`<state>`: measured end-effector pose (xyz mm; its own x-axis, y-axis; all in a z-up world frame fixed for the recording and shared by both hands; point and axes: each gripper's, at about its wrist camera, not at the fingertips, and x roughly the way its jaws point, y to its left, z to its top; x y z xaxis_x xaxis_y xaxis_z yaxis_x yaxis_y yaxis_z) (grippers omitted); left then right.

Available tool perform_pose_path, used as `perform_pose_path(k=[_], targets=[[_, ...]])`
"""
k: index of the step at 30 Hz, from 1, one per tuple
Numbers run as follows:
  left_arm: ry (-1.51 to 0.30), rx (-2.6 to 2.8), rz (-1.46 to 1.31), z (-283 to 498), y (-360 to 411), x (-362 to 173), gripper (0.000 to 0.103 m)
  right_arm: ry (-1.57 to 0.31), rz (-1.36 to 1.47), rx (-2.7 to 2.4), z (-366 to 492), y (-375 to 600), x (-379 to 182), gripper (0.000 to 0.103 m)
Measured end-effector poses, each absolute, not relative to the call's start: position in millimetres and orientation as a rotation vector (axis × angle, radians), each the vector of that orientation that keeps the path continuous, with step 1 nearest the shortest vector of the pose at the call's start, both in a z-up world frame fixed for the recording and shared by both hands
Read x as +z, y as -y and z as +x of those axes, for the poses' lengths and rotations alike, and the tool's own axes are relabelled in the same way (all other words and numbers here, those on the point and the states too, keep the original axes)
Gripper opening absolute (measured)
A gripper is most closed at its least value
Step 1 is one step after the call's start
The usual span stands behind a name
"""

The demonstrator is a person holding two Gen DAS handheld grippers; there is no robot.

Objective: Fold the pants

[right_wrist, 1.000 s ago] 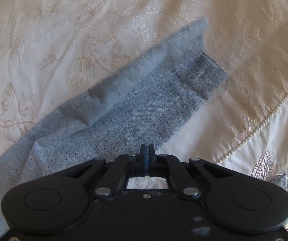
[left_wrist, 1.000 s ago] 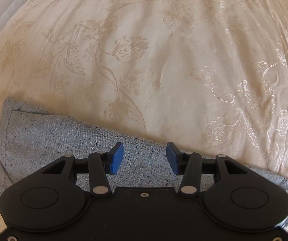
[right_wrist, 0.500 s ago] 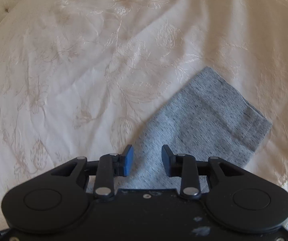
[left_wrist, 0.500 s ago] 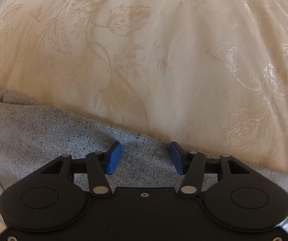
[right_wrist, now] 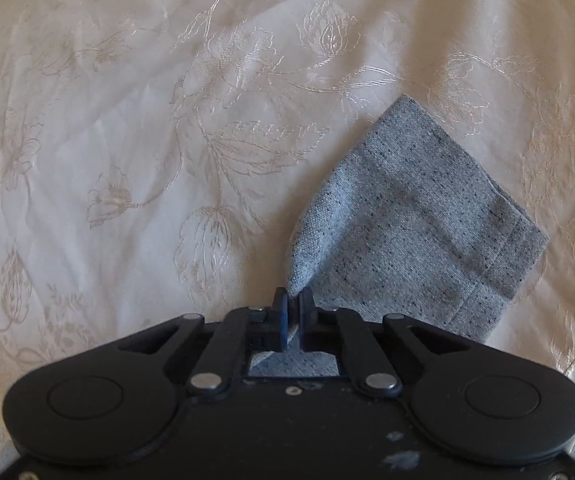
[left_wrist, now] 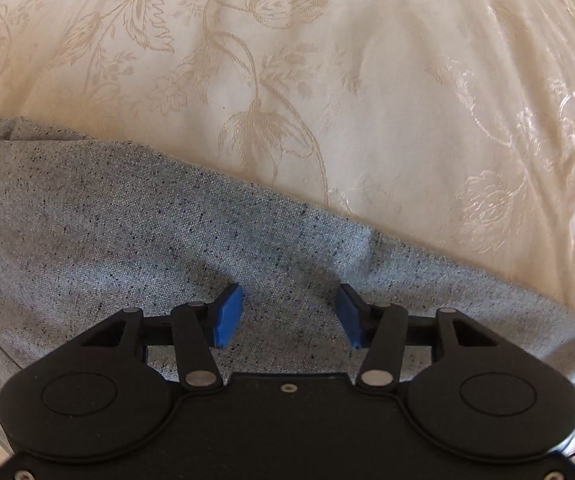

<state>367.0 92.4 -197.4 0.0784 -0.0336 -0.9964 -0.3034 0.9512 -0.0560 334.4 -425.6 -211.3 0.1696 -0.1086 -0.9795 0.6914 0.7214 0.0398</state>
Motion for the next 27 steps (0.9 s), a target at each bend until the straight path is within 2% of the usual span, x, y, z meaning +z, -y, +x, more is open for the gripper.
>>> perform_pose_path(k=[5, 13, 18, 20, 21, 22, 23, 24, 25, 27], targets=[[-1.434, 0.256, -0.379, 378.9, -110.6, -184.7, 0.059, -1.267, 0.578, -0.587, 315.9, 429.9, -211.7, 0.005], [-1.505, 0.326, -0.453, 396.9, -115.0, -201.8, 0.059, -1.217, 0.540, -0.548, 275.9, 408.2, -203.4, 0.005], [-1.553, 0.333, -0.423, 401.3, -115.3, -221.0, 0.071, -1.212, 0.538, -0.528, 258.2, 404.3, -205.5, 0.005], [-1.607, 0.321, -0.357, 402.2, -106.7, -235.0, 0.072, -1.205, 0.547, -0.523, 255.7, 403.7, -209.1, 0.005], [-1.614, 0.324, -0.333, 401.0, -104.4, -237.9, 0.063, -1.202, 0.554, -0.524, 254.9, 404.2, -209.6, 0.005], [-1.603, 0.336, -0.316, 398.2, -102.6, -237.2, 0.045, -1.195, 0.564, -0.524, 252.6, 404.9, -208.3, 0.005], [-1.581, 0.332, -0.327, 395.4, -103.6, -233.5, 0.033, -1.186, 0.573, -0.523, 251.1, 405.9, -206.6, 0.005], [-1.565, 0.330, -0.323, 390.9, -103.5, -228.7, 0.016, -1.175, 0.581, -0.521, 249.6, 406.6, -203.7, 0.005], [-1.536, 0.317, -0.303, 384.5, -103.4, -221.0, 0.009, -1.164, 0.587, -0.516, 248.3, 407.2, -200.5, 0.005], [-1.479, 0.272, -0.272, 368.2, -102.0, -204.5, 0.007, -1.144, 0.591, -0.509, 245.6, 407.9, -192.4, 0.005]])
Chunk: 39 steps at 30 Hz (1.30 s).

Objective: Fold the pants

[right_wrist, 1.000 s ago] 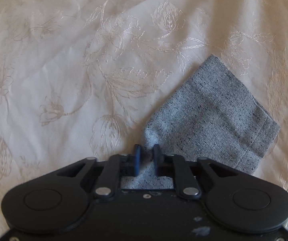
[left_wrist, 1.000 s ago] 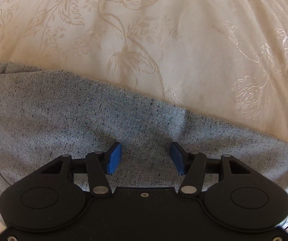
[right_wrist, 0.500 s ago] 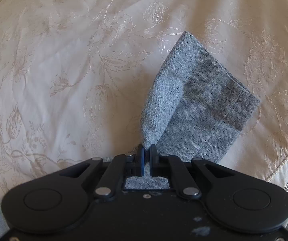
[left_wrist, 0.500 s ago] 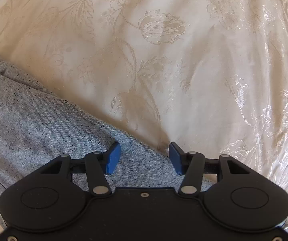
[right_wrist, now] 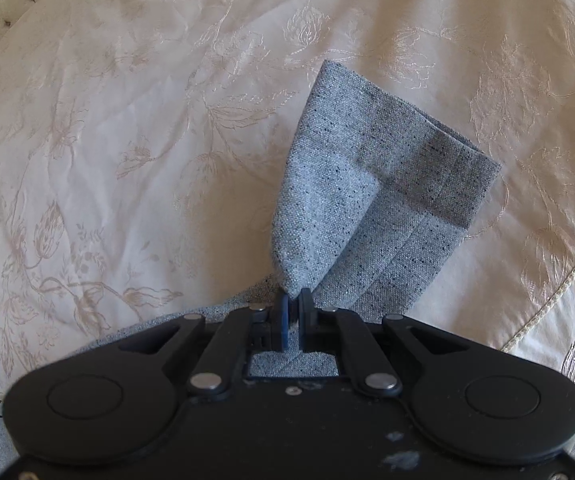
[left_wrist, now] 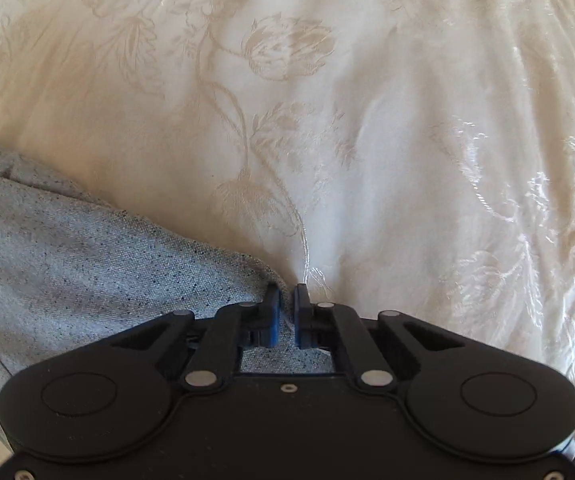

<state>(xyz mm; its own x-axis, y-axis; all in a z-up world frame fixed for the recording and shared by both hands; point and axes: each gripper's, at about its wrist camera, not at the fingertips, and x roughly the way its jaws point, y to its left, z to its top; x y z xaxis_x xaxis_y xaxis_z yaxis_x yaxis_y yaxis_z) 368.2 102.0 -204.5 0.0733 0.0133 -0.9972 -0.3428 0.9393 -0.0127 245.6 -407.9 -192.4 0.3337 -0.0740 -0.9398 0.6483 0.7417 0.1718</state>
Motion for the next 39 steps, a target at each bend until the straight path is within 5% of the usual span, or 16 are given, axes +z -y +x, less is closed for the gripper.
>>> perform_pose_path(k=[13, 25, 30, 39], targets=[[-1.167, 0.023, -0.240, 196.7, -130.3, -39.8, 0.005, -1.056, 0.663, -0.561, 138.0, 397.4, -128.5, 0.005], [-1.383, 0.064, -0.188, 130.4, -120.3, -116.8, 0.004, -1.218, 0.662, -0.708, 50.7, 364.2, -176.3, 0.011], [-1.396, 0.051, -0.150, 133.2, -113.4, -132.2, 0.004, -1.184, 0.425, -0.704, 67.7, 344.8, -152.8, 0.025], [-1.410, 0.047, -0.163, 135.6, -117.7, -134.5, 0.004, -1.146, -0.164, -0.505, 124.0, 263.7, -164.9, 0.028]])
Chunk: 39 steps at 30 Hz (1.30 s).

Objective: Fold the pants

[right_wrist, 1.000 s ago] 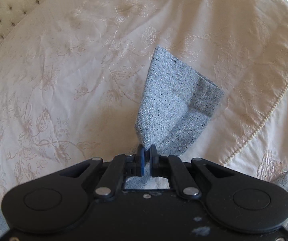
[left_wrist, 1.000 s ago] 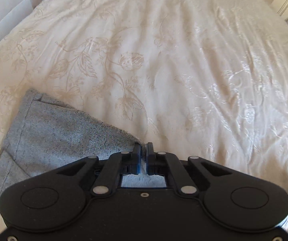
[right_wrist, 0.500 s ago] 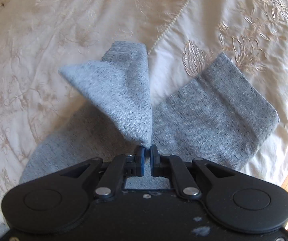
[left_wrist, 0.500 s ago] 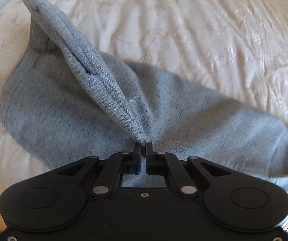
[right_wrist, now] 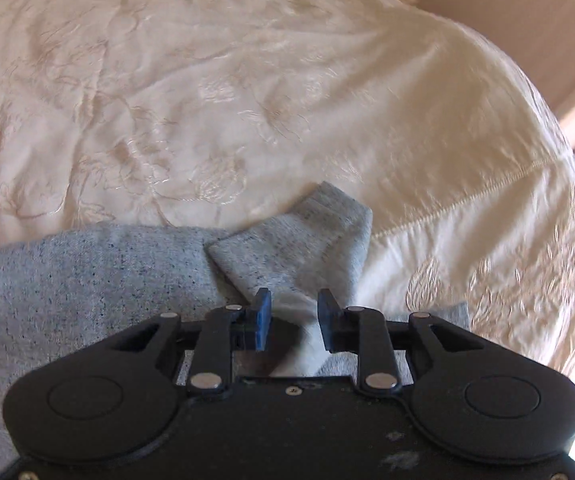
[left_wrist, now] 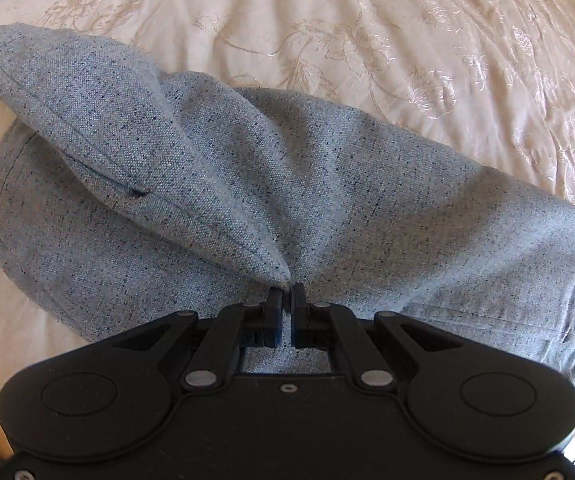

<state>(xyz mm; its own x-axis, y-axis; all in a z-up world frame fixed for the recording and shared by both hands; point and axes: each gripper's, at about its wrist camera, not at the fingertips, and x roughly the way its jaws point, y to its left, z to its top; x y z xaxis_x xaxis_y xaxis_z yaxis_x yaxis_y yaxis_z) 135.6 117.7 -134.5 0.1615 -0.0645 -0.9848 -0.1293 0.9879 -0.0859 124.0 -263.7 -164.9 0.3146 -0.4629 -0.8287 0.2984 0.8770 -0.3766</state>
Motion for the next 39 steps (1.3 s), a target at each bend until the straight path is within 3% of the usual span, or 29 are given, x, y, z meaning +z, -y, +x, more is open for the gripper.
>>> perform_pose_path(k=[11, 13, 15, 29, 39], targets=[[-1.421, 0.039, -0.125, 137.2, -112.3, -147.0, 0.005, -1.192, -0.463, -0.459, 140.8, 240.6, -217.9, 0.029], [-1.416, 0.036, -0.121, 137.2, -111.0, -149.0, 0.005, -1.189, -0.476, -0.456, 143.9, 246.9, -219.4, 0.024], [-1.414, 0.033, -0.117, 136.4, -110.3, -150.5, 0.005, -1.182, -0.407, -0.445, 143.1, 256.5, -213.0, 0.005], [-1.328, 0.011, -0.187, 128.1, -122.9, -127.3, 0.004, -0.971, 0.301, -0.765, 51.9, 351.4, -91.2, 0.006], [-1.245, 0.041, -0.170, 104.8, -129.3, -101.4, 0.003, -1.062, 0.521, -0.852, -28.0, 402.2, -139.8, 0.006]])
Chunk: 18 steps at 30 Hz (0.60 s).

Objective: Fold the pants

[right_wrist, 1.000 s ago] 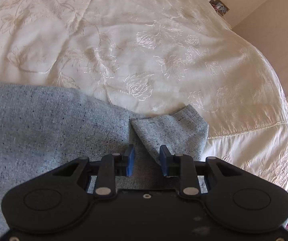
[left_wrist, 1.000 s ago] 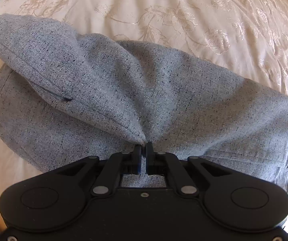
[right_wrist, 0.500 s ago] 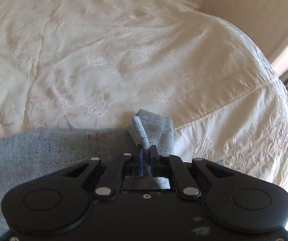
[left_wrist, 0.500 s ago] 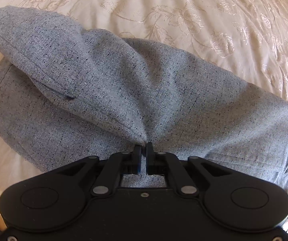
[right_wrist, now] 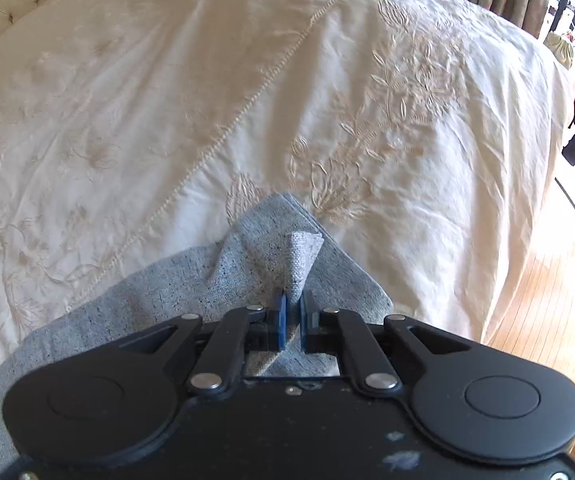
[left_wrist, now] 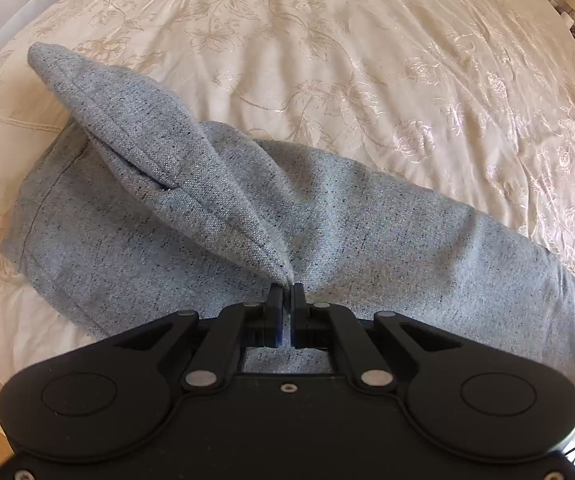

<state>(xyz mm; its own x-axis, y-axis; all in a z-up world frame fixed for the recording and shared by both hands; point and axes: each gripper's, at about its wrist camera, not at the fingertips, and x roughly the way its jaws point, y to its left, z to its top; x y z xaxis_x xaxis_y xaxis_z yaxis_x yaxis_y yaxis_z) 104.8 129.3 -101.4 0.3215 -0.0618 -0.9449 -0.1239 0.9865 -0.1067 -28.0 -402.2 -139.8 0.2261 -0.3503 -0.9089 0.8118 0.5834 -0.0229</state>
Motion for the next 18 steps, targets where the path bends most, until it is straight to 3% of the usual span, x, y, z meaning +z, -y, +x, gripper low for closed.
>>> perform_pose_path(k=[10, 14, 18], targets=[[-1.229, 0.134, -0.140, 73.8, -128.2, -96.1, 0.000, -1.089, 0.578, -0.784, -47.5, 416.7, -169.8, 0.006], [-1.242, 0.124, -0.223, 73.8, -131.5, -99.0, 0.010, -1.100, 0.570, -0.759, -44.9, 418.6, -170.5, 0.006], [-1.255, 0.159, -0.241, 81.5, -131.7, -105.6, 0.012, -1.115, 0.561, -0.743, -43.3, 420.6, -170.3, 0.007]])
